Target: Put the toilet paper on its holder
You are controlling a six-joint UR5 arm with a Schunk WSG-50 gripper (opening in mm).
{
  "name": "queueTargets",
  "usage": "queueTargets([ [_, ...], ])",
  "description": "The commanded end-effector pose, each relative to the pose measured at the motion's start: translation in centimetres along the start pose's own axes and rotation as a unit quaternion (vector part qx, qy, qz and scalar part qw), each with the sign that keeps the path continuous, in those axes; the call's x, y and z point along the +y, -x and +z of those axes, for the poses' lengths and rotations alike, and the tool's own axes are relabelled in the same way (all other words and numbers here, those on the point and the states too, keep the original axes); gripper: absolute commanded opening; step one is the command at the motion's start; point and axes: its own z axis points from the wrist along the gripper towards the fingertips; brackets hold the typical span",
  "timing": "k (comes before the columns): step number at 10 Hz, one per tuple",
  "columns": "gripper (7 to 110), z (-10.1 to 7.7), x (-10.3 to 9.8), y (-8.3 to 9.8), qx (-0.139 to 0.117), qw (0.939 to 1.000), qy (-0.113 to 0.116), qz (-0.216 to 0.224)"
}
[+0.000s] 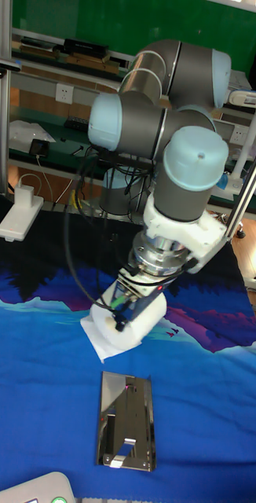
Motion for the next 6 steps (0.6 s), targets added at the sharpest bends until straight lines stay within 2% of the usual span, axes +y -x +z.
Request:
queueTargets([
  [1, 7, -0.3, 0.5, 2.8, -0.033, 0.9904, -0.04, -0.129],
  [2, 7, 0.0, 1.2, 3.0, -0.024, 0.9846, -0.041, -0.168],
  [4, 7, 0.7, 2.3, 4.3, -0.032, 0.9693, -0.04, -0.24],
  [5, 7, 1.5, 2.8, 4.4, -0.022, 0.9647, -0.043, -0.259],
  [6, 7, 2.1, 2.3, 4.6, -0.01, 0.9621, -0.065, -0.265],
])
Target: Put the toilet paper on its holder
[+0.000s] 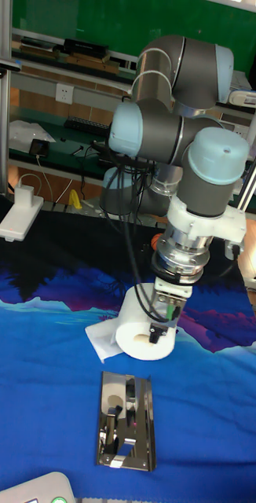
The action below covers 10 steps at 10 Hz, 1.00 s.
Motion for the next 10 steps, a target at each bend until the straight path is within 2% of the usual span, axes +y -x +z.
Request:
queueTargets([
  [1, 7, 1.5, -0.7, 0.9, 0.015, 0.9962, -0.032, -0.079],
  [4, 7, 2.0, -1.4, -0.2, 0.011, 0.9945, -0.034, -0.098],
  [6, 7, 1.5, -1.9, -1.5, 0.004, 0.9963, -0.036, -0.078],
  [7, 7, 0.8, -2.4, -2.7, 0.01, 0.9974, -0.043, -0.056],
  [8, 7, 0.5, -2.5, -3.0, 0.007, 0.9976, -0.041, -0.054],
  [10, 7, 1.1, -3.1, -2.5, -0.015, 0.9971, -0.042, -0.061],
])
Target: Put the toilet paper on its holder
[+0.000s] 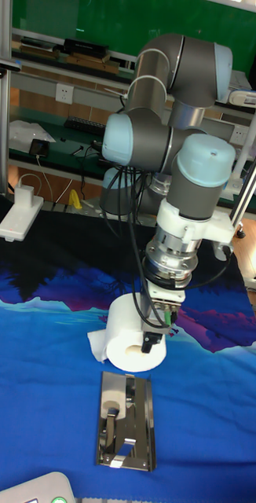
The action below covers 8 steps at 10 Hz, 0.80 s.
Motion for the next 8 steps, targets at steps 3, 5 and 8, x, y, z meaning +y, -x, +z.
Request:
queueTargets([
  [3, 7, 0.6, -1.3, -0.6, -0.021, 0.9997, -0.01, 0.0],
  [5, 7, 0.7, -2.3, -0.1, -0.024, 0.9995, -0.022, 0.0],
  [8, 7, 0.7, -3.0, 0.4, -0.034, 0.9989, -0.031, 0.004],
])
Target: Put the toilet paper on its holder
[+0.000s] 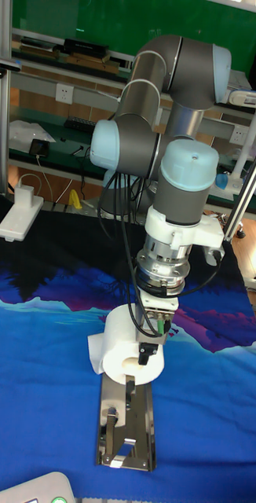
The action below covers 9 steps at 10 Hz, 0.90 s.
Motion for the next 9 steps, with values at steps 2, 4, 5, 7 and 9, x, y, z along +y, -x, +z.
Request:
queueTargets([
  [2, 7, 0.3, -0.4, 0.2, -0.011, 0.9999, 0.002, 0.008],
  [4, 7, 0.3, 1.0, -0.4, 0.002, 0.9996, 0.025, 0.016],
  [5, 7, 0.3, 1.4, -0.6, 0.005, 0.9993, 0.028, 0.022],
  [7, 7, 0.6, 2.3, -0.3, 0.001, 0.9988, 0.038, 0.03],
  [9, 7, 0.6, 2.4, -0.9, 0.015, 0.9983, 0.036, 0.042],
])
